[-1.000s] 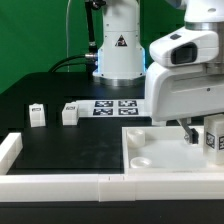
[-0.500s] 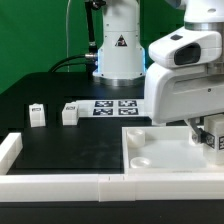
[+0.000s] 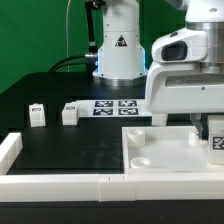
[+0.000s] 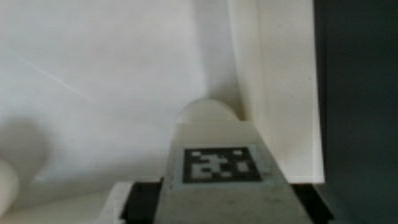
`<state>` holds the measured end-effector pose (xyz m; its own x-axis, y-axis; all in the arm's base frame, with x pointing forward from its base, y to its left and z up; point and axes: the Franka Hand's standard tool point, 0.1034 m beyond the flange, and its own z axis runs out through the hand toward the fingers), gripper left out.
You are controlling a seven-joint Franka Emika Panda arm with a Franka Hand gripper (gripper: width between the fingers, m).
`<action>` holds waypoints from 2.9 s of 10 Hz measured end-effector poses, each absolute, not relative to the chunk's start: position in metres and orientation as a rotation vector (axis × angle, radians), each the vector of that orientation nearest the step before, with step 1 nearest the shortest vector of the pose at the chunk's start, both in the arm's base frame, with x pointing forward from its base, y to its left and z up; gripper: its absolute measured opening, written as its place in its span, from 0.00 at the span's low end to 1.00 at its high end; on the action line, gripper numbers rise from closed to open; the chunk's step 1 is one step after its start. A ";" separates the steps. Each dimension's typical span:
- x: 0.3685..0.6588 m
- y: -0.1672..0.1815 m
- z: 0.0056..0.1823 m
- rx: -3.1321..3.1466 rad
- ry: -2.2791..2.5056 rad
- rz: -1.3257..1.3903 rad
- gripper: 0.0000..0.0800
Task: Assemble one leg
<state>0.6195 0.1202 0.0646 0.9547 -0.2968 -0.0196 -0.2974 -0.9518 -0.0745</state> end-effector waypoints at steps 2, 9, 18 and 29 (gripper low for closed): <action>0.619 0.122 0.064 -2.952 0.864 0.013 0.36; 0.620 0.125 0.063 -2.640 1.523 0.053 0.63; 0.618 0.128 0.063 -3.072 0.052 -0.023 0.81; 0.621 0.122 0.064 -3.101 -0.008 -0.050 0.36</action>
Offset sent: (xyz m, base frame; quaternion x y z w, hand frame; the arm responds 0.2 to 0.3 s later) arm -0.0003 -0.0034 -0.0024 0.0027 -0.0003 0.3421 0.9397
